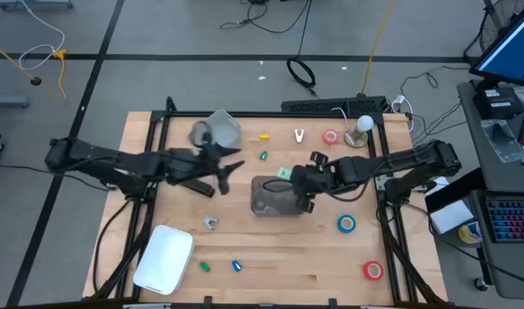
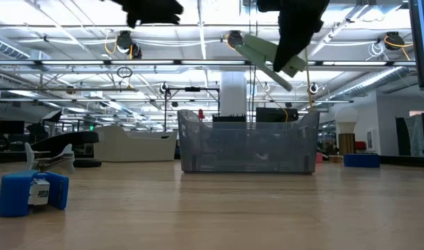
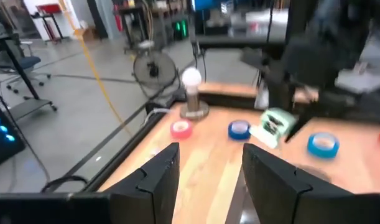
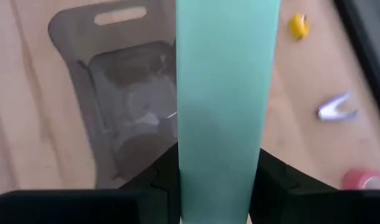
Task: Pick and place Stapler, Stapler remover, tape
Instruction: Put the light green stapler into the gray bin
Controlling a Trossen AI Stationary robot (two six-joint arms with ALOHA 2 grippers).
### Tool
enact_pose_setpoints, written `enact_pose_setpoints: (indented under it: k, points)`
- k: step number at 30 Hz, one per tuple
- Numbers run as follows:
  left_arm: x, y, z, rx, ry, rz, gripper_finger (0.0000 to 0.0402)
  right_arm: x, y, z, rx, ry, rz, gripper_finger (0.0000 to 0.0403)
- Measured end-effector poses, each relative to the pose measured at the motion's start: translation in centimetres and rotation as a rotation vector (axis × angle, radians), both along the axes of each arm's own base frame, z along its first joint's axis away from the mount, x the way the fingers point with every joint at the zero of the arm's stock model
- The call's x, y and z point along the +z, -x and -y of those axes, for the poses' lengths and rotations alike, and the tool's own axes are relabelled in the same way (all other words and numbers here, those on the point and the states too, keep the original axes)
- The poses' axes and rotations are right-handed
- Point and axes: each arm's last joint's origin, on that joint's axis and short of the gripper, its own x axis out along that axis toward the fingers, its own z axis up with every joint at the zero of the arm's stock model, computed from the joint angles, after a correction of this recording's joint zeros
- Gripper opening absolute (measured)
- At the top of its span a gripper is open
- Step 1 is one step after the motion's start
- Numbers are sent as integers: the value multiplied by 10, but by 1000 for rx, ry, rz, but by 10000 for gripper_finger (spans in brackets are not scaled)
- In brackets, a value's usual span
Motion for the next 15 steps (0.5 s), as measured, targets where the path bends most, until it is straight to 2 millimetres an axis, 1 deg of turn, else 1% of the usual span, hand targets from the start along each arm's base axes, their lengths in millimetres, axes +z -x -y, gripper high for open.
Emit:
enact_pose_setpoints:
  k: [3,7,10,15]
  points:
    - [4,-21,2,-12,-56,-61,175,3,-7,5,50,33,44,114]
    - [5,-40,4,-37,-157,-117,175,7,-14,12,99,67,102,114]
    - [3,-50,5,-45,-216,-151,175,8,-16,19,111,42,110,114]
    - [4,-58,5,-31,-252,-164,175,8,-17,31,70,37,114,114]
